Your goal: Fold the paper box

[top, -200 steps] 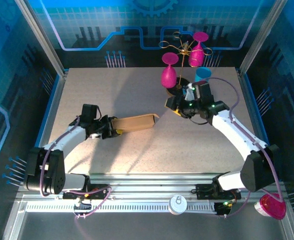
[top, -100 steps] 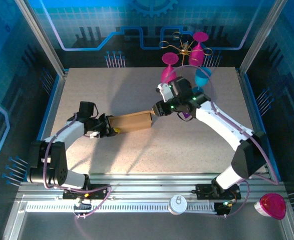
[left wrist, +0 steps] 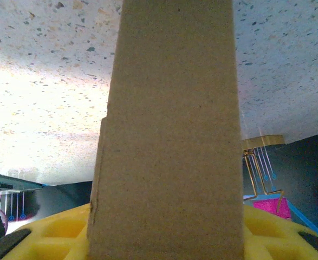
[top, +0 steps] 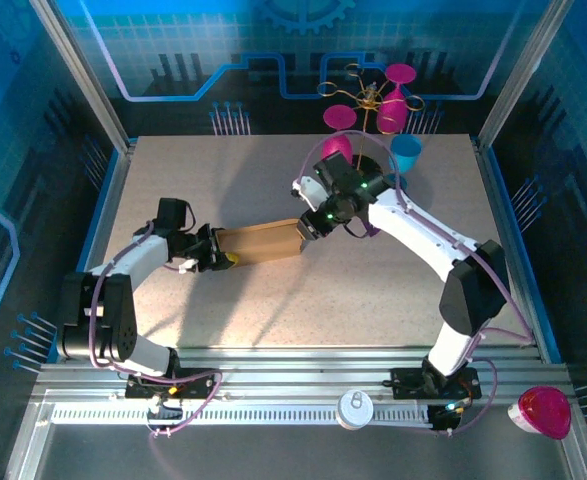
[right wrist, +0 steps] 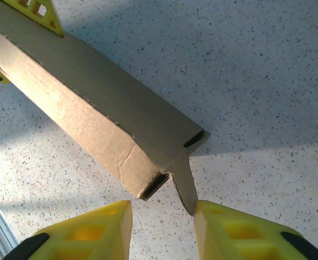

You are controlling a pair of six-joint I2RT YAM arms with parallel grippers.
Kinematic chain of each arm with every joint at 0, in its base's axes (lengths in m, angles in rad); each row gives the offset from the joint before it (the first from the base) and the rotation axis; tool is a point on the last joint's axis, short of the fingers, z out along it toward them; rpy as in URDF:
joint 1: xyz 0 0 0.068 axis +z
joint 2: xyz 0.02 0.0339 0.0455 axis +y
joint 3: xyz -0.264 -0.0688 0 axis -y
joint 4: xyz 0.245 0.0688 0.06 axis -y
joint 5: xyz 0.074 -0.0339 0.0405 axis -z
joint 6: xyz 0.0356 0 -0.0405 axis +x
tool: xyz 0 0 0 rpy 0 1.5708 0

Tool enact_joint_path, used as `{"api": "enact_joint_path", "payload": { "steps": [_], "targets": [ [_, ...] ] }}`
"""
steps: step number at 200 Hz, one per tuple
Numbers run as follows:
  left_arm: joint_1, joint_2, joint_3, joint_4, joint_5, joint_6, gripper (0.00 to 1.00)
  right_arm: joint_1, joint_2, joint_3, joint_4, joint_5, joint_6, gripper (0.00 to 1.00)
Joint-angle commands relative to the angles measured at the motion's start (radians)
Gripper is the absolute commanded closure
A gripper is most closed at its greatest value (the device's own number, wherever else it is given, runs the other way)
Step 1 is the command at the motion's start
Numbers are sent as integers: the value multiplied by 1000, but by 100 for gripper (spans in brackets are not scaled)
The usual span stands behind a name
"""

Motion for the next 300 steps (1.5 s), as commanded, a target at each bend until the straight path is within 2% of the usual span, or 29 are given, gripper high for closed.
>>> {"api": "enact_joint_path", "payload": {
  "steps": [1,55,92,186,247,300],
  "targets": [
    [16,32,2,-82,-56,17,77,5,24,43,-54,-3,-15,69],
    [18,38,6,-79,-56,17,78,8,27,51,-50,-3,20,87],
    [18,43,8,-76,-59,17,78,19,24,48,-48,2,61,91],
    [18,47,-3,-55,-55,7,78,47,32,71,-58,62,196,100],
    [18,46,-4,-48,-54,0,78,68,59,115,-80,62,298,100],
    [18,49,-8,-33,-53,-10,79,83,55,86,-56,76,343,100]
  ]
}}
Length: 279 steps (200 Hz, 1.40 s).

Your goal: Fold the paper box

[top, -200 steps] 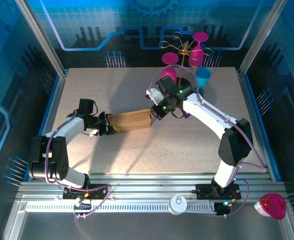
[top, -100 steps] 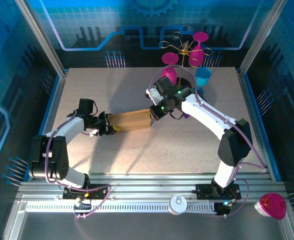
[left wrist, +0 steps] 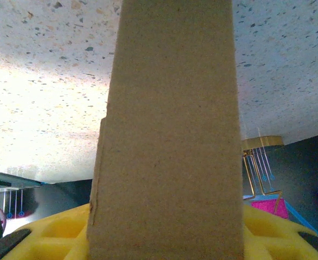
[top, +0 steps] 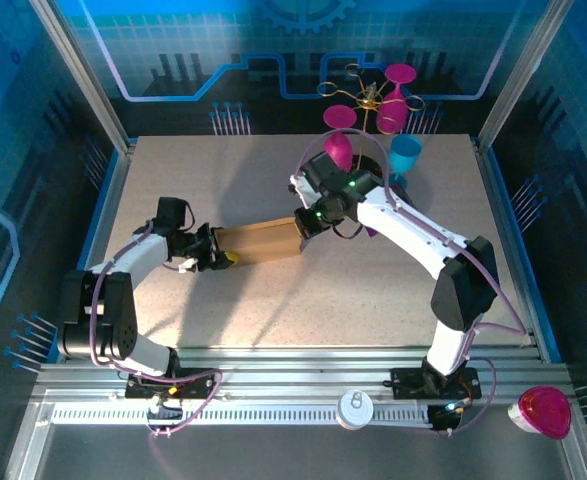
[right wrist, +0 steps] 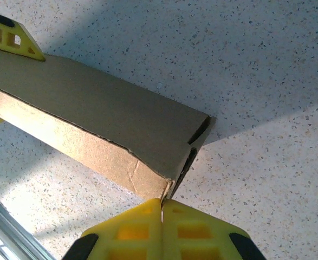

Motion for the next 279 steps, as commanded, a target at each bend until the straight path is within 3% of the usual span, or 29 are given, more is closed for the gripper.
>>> {"api": "enact_joint_path", "payload": {
  "steps": [1,108,149,192,238,279],
  "targets": [
    [12,39,-17,-29,-61,-6,79,27,11,6,11,-12,44,100],
    [18,43,-24,-20,-54,-10,80,53,-45,-156,155,83,13,100],
    [22,41,-26,-29,-61,-7,87,49,-68,-178,167,67,25,100],
    [26,45,-25,-35,-66,-4,91,9,-134,-175,156,-106,123,73],
    [26,59,-11,-38,-66,1,92,-26,-196,-222,210,-259,271,66],
    [26,64,-4,-40,-64,5,92,-125,-234,-316,408,-346,610,41]
  ]
}}
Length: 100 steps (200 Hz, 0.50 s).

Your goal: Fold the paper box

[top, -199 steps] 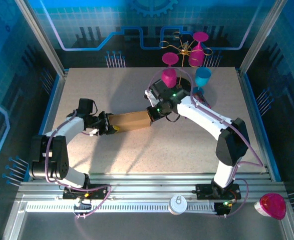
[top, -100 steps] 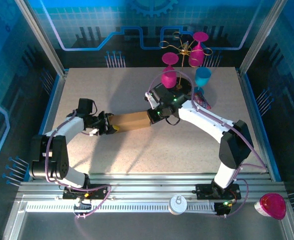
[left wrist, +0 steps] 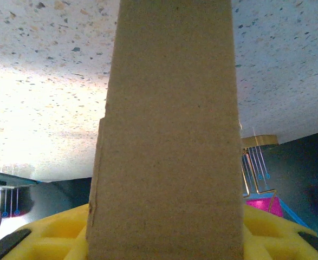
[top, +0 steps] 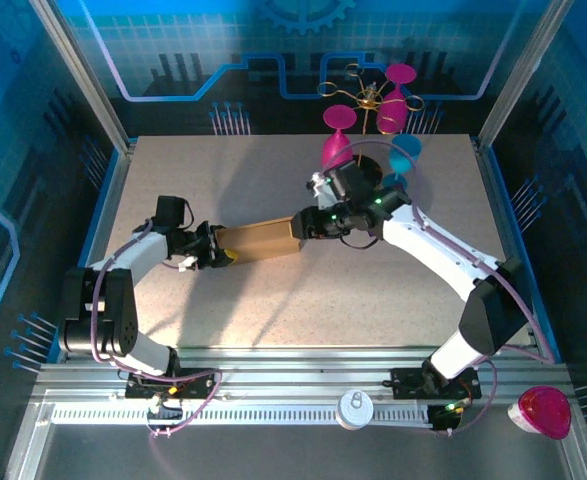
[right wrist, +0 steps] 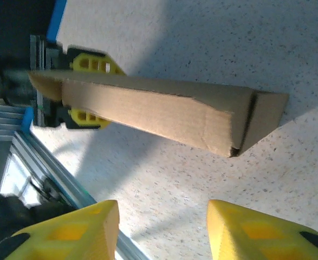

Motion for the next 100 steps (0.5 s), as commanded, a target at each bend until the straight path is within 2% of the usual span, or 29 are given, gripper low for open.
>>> {"api": "enact_joint_path", "payload": {
  "steps": [1,41,64,100],
  "targets": [
    [14,43,-16,-54,-72,8,92,-65,-23,-49,148,-91,281,41],
    [18,42,-15,-58,-75,9,93,-114,48,-82,277,-215,633,26],
    [19,46,-12,-57,-74,10,93,-111,67,-145,387,-270,799,25],
    [21,52,-2,-63,-75,14,93,-109,93,-223,511,-297,940,25]
  ]
}}
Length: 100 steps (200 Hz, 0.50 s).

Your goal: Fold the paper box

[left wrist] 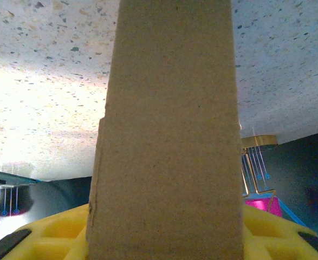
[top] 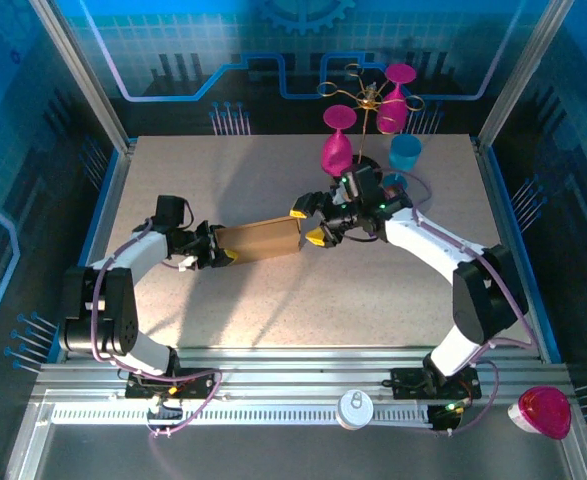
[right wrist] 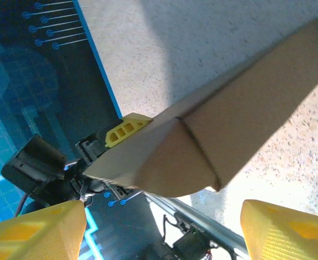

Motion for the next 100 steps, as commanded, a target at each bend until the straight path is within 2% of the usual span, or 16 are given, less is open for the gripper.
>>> {"api": "enact_joint_path", "payload": {
  "steps": [1,35,63,100],
  "targets": [
    [17,46,-8,-59,-79,13,93,4,27,-43,141,-62,186,25],
    [19,52,-4,-57,-77,16,93,4,45,-68,183,-66,227,26],
    [21,60,-3,-50,-69,18,92,3,69,-110,287,-72,283,36],
    [30,72,-4,-41,-57,24,91,-2,89,-106,291,-63,266,47]
  ]
}}
